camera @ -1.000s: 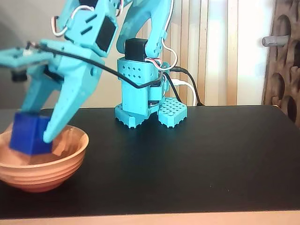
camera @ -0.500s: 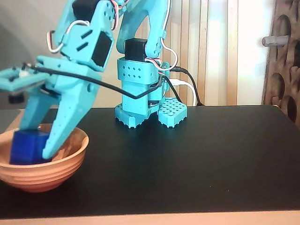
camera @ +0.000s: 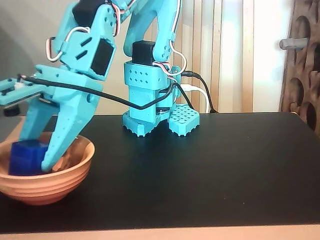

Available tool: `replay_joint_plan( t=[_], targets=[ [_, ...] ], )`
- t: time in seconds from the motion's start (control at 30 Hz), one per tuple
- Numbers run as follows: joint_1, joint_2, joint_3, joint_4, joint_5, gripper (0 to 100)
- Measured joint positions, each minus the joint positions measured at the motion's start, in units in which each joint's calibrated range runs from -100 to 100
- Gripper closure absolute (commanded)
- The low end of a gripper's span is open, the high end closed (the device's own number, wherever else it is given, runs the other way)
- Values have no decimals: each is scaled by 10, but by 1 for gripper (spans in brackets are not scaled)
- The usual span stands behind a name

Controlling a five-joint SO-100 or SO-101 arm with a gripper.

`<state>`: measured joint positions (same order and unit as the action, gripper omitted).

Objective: Place the blue cube in the orange bowl.

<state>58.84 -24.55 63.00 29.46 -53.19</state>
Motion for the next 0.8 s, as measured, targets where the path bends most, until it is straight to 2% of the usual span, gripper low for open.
replay_joint_plan(
  t=[0.37,0.8],
  targets=[
    [0,0,0,0,0,78],
    [0,0,0,0,0,75]
  ],
)
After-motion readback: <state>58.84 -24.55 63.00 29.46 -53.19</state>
